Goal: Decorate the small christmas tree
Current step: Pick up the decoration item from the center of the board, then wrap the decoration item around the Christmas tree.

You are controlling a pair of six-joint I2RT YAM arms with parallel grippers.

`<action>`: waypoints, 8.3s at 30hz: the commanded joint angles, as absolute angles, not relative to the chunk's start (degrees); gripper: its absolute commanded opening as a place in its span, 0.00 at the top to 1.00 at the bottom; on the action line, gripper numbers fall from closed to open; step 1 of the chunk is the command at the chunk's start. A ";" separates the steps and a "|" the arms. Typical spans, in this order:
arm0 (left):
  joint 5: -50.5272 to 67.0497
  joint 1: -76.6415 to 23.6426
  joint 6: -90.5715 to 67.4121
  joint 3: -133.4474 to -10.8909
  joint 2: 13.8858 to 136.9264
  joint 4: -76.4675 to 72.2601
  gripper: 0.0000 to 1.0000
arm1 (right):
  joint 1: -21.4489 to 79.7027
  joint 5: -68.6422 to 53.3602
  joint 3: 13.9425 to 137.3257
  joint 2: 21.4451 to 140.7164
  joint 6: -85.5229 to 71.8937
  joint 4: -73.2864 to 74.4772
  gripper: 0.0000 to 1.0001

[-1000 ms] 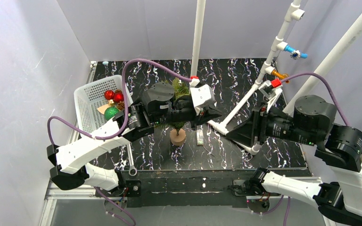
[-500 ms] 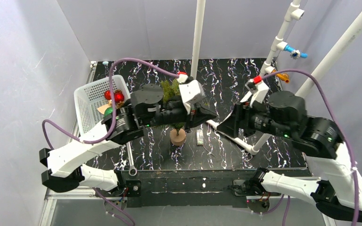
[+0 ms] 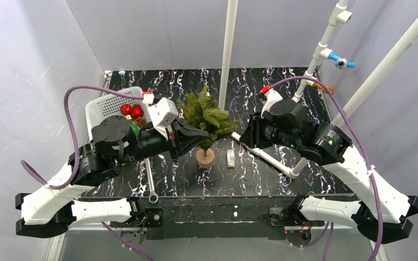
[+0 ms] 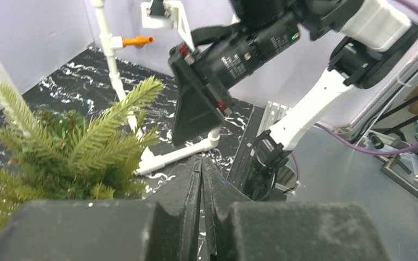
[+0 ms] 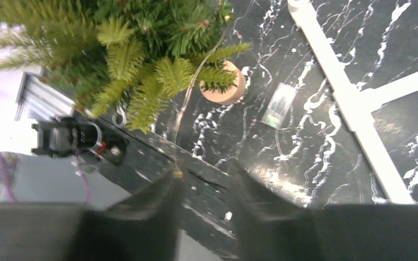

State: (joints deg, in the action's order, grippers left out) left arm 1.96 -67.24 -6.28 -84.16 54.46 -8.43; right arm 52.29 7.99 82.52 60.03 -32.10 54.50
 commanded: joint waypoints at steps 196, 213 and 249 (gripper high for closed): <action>-8.83 -83.20 26.69 -135.35 87.19 -14.40 1.00 | 53.06 7.24 37.65 30.99 -28.64 14.97 0.91; -21.24 -67.56 45.10 -134.24 88.97 -22.72 1.00 | 53.09 0.45 52.74 43.35 -24.09 16.35 0.99; -26.09 -35.92 26.03 -114.72 95.56 -33.15 1.00 | 53.09 6.40 61.87 40.27 -24.79 23.54 0.99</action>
